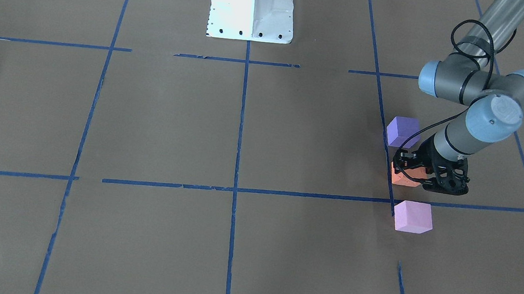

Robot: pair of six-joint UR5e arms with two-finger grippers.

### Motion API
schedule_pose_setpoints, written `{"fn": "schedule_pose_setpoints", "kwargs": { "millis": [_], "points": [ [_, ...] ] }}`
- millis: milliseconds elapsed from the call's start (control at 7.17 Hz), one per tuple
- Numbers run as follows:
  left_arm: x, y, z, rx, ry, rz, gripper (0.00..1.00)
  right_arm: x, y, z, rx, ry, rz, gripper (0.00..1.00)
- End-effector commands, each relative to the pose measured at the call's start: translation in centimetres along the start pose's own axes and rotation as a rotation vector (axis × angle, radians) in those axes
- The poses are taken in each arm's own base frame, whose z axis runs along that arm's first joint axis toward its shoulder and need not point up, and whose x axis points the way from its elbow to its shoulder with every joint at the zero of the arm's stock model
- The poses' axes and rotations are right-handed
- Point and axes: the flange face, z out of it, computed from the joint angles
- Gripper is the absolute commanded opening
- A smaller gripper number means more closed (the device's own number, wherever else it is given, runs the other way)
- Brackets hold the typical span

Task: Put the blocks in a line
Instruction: 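Lower the orange cube between the pink and purple cubes and release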

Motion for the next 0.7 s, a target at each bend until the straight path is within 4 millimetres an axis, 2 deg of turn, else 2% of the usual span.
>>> {"fn": "schedule_pose_setpoints", "kwargs": {
  "millis": [0,140,558],
  "points": [
    [0.06,0.05,0.10,-0.002,0.007,0.003,0.89,0.00,0.00,0.00,0.000,0.000,0.000,1.00],
    [0.10,0.19,0.12,-0.011,0.017,0.004,1.00,0.00,0.00,0.00,0.000,0.000,0.000,1.00],
    [0.08,0.25,-0.13,-0.006,0.017,0.005,1.00,0.00,0.00,0.00,0.000,0.000,0.000,1.00]
  ]
}}
